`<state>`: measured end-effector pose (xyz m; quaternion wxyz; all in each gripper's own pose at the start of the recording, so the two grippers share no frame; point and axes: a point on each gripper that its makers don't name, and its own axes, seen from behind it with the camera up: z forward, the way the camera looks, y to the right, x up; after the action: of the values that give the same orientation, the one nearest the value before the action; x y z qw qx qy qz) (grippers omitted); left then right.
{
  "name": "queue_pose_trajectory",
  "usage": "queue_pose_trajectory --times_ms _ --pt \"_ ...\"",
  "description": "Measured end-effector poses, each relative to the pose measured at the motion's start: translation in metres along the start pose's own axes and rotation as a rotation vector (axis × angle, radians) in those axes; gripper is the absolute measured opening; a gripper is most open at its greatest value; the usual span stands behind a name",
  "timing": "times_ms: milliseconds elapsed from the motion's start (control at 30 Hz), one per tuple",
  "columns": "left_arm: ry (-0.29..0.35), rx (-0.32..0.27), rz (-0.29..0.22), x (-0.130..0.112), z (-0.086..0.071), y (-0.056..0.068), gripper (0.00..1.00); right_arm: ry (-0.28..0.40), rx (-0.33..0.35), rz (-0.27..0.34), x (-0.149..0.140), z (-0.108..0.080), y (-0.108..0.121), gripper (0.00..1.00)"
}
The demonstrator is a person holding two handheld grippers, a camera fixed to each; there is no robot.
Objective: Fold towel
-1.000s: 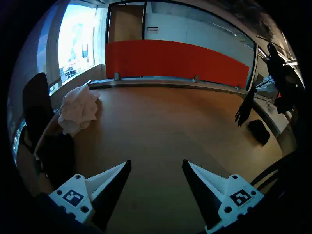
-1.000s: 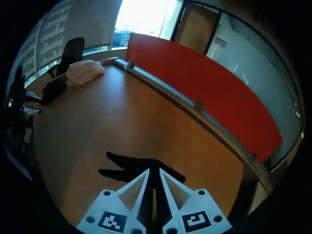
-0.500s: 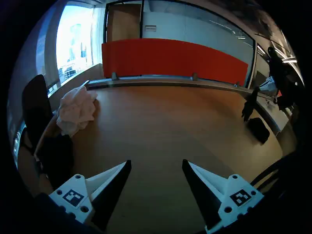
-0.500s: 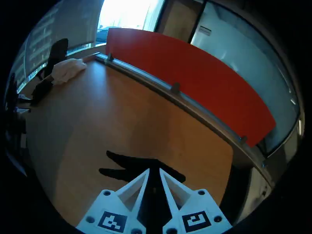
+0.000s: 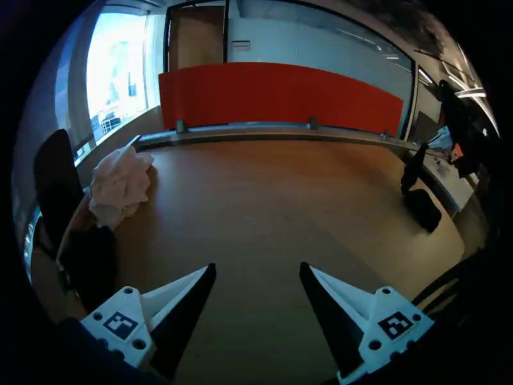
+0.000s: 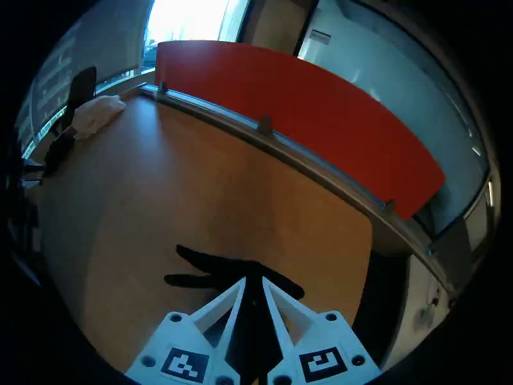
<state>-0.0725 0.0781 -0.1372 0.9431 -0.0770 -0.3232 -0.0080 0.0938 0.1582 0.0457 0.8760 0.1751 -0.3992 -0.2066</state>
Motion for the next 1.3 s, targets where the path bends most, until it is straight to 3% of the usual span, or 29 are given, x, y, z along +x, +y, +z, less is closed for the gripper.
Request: queue_pose_trajectory --times_ms 567,1067,1300 --pt "-0.006 -0.016 0.016 0.002 -0.001 0.009 0.97 -0.041 -0.019 0.08 -0.055 -0.009 0.025 0.02" --pt "-0.004 -0.031 0.023 0.002 -0.001 0.013 0.97 -0.065 -0.01 0.128 -0.089 -0.019 0.007 0.02" --pt "0.006 -0.035 0.012 0.001 -0.002 0.012 0.97 -0.079 -0.007 0.111 -0.096 -0.024 -0.005 0.02"
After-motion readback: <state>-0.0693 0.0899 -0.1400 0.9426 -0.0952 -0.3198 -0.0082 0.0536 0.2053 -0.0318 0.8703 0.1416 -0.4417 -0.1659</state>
